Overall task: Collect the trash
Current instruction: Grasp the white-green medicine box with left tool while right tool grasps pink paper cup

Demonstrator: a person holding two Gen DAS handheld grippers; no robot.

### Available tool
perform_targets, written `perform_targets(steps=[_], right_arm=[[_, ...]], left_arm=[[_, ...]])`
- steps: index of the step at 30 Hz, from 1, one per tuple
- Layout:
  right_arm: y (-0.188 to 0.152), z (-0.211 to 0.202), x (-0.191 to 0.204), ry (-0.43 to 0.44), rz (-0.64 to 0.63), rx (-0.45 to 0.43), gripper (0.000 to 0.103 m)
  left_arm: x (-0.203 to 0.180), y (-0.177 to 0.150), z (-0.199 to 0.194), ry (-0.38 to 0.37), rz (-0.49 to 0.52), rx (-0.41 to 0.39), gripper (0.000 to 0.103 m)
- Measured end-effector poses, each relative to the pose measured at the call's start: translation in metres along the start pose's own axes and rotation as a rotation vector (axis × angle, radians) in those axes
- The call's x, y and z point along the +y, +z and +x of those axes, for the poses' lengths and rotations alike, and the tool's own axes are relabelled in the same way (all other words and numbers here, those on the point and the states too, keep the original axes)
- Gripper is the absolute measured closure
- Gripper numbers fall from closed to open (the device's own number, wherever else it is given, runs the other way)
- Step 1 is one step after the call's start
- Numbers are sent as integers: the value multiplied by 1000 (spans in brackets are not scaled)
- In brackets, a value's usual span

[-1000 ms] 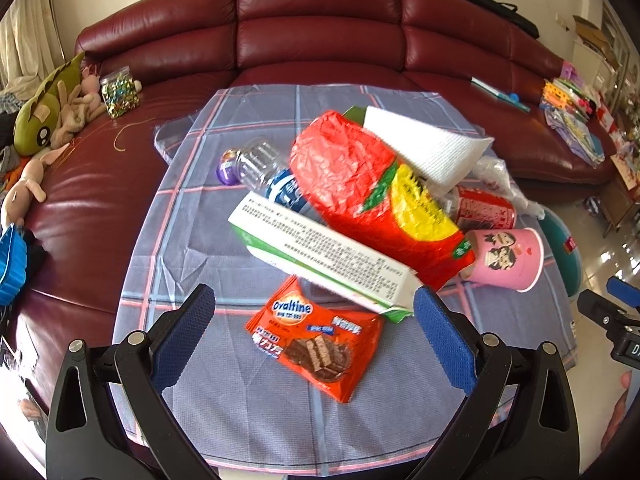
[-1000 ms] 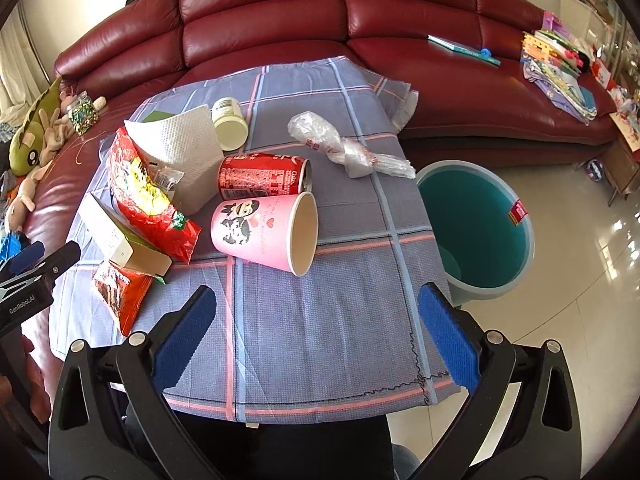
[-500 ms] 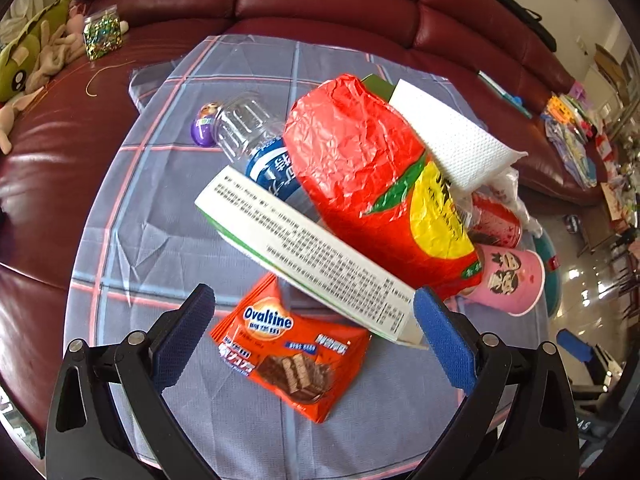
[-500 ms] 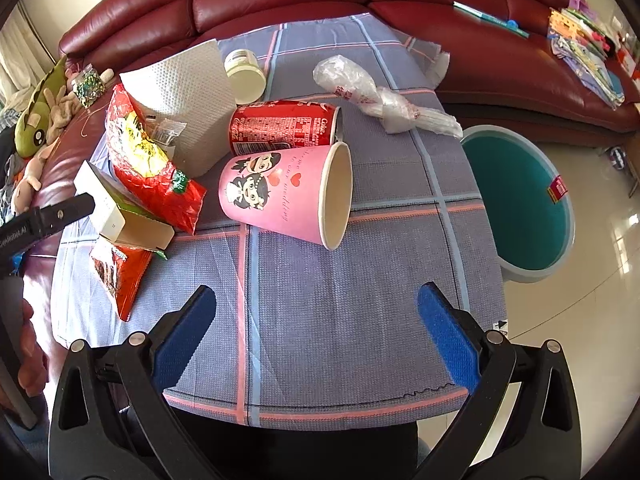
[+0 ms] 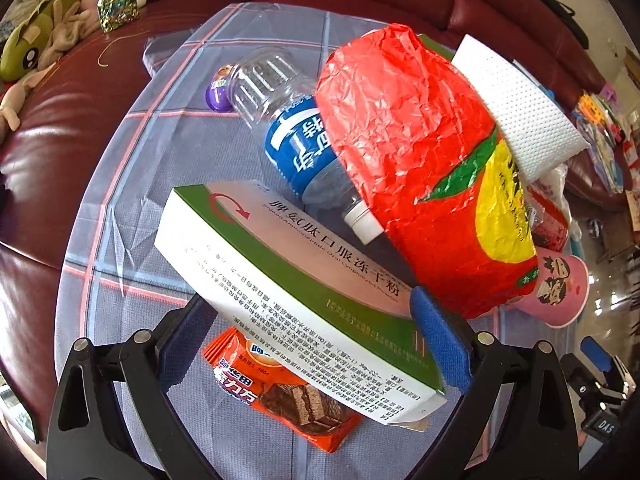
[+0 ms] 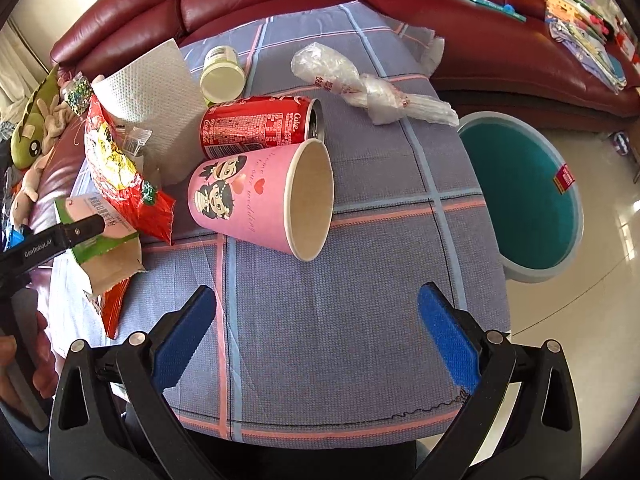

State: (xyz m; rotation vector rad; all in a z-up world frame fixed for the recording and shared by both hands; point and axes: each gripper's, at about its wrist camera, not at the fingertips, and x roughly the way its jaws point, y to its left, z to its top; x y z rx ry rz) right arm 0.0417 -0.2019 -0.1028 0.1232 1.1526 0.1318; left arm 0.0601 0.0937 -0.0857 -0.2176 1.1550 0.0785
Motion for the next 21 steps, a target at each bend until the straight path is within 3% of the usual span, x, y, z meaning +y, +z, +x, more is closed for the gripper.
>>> perform_targets(steps=[4,6,11,14,19,21], right_arm=[[4,4,7,8,-7,6,6],[2,8,10,8,-17,19,6],[3,8,14,-5,-22,25,6],[4,6,13,-11,-20,21,6],[10,2,17,-29,-53,11,6],[20,0,24,-33,-113,10,6]], left_arm=[[9,0,-2,-53,-24,-23,22],[6,2,-5,-73,-7,-39,39],[-4,-1,-8,-65,64,-62,55],[-5,-4,-6,-70,88,-53,57],[-2,-4,8,-64,82,-13,49],[-2,-5,12,-89,83,2,54]])
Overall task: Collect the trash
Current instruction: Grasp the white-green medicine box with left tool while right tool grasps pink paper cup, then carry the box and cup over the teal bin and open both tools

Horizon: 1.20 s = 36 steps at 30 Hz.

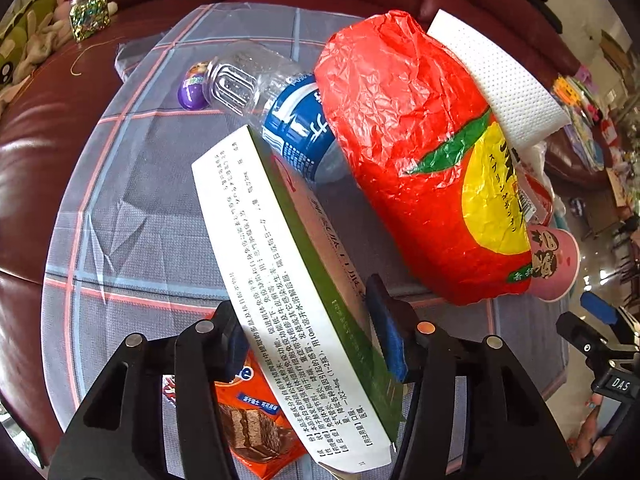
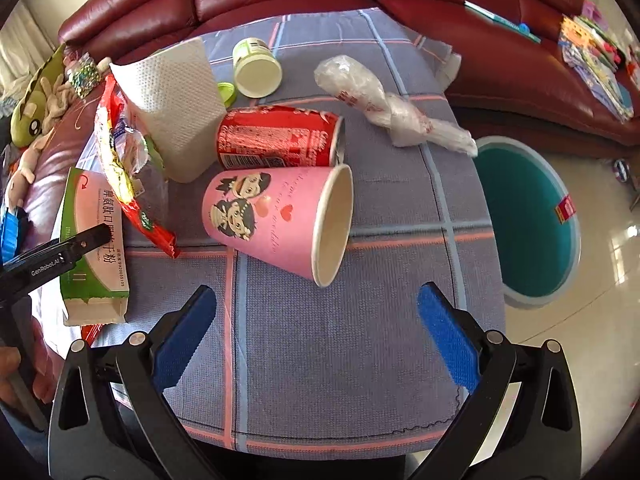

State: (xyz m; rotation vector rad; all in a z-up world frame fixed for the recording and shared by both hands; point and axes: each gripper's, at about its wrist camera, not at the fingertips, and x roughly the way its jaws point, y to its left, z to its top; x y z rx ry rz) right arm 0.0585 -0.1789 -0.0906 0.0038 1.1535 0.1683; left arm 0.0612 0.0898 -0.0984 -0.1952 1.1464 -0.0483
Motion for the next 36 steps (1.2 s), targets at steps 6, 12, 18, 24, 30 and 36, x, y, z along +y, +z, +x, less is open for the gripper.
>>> perform_targets(steps=[6,12,18,24,30,36], right_arm=[[41,5,35,1,-291,32,6],[56,30,62,-16,-507,119,12],[53,58,74,-45,-644,280,23],[35,74,85,-49,-685,348,44],[36,52,66,82,-492,288,46],[36,17,42,196,-334,200,46]], left_arm=[[5,1,-14,-24,-9,-45,71],[13,3,-20,-21,-4,-48,71],[19,3,-4,-28,-20,-3,69],[24,1,4,-26,-23,13,64],[33,3,-22,-16,-61,-74,71],[40,9,-65,0,-86,-191,71]])
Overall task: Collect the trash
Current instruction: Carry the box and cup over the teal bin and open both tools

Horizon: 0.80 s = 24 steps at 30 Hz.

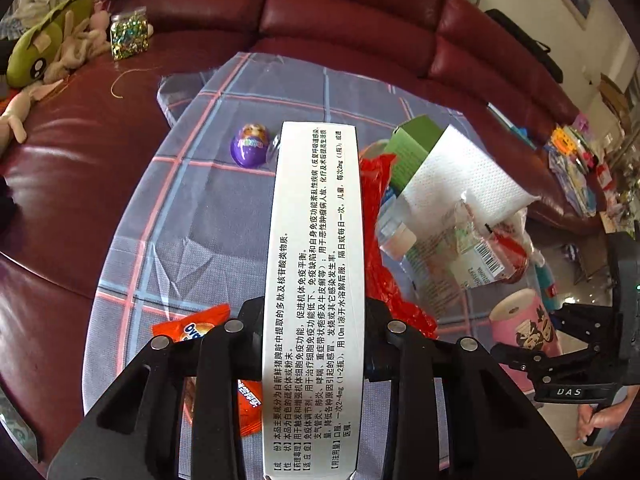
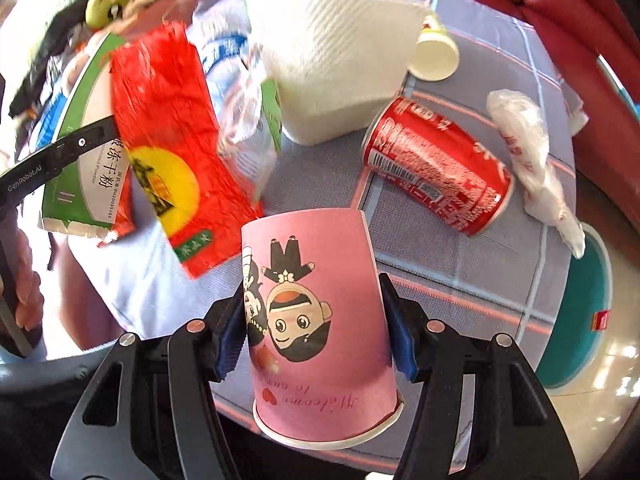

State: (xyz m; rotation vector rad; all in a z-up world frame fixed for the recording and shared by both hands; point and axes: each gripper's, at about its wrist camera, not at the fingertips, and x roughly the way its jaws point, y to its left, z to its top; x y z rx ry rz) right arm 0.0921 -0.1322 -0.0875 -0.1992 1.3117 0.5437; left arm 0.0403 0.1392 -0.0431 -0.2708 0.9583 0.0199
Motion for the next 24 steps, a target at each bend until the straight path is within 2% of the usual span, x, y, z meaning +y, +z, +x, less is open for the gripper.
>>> perform_targets(steps=[5,11,17,24], right_arm=[[-19,-37,-23,37,90,-95,46],[-25,-73,-56,44,208,-190,46],[-56,-113,-116,-1,363,-289,46],[-115,-135,-225,-67,615,-368,45]], left_arm=[[-22,10,-43,-18,35,-94,71],[-79,23,-71,-109,151,-144,71],[-166,29,-51,-229,300,-96,71],[-291,17,18,-359,476,62,71]])
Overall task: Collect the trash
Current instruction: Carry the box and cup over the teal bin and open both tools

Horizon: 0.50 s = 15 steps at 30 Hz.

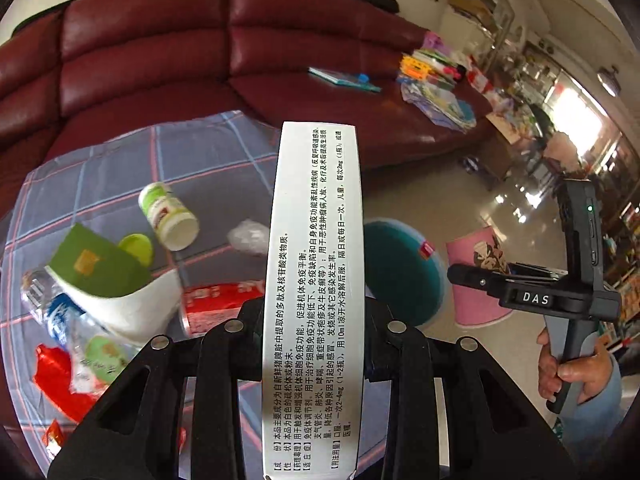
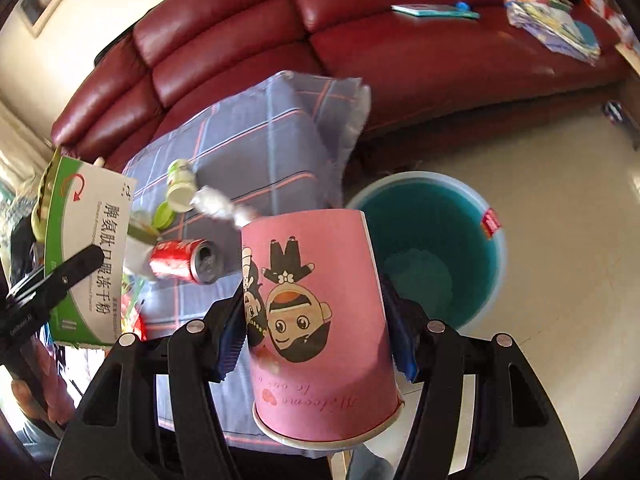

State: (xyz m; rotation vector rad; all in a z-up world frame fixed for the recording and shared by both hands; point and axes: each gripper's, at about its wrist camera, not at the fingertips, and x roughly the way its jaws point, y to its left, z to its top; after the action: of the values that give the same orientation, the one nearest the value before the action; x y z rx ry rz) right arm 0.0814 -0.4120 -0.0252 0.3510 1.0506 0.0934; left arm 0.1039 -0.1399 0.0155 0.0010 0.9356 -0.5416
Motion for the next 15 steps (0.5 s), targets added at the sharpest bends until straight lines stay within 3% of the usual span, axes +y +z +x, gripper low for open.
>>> perform_targets(steps=[8,15], right_arm=[[6,23,-105,-55,208,3,45],[13,53,-147,-65,294,45,45]], left_arm=[[-78,37,126,-86,98,169,71],[-111,44,202,-91,117,279,69]])
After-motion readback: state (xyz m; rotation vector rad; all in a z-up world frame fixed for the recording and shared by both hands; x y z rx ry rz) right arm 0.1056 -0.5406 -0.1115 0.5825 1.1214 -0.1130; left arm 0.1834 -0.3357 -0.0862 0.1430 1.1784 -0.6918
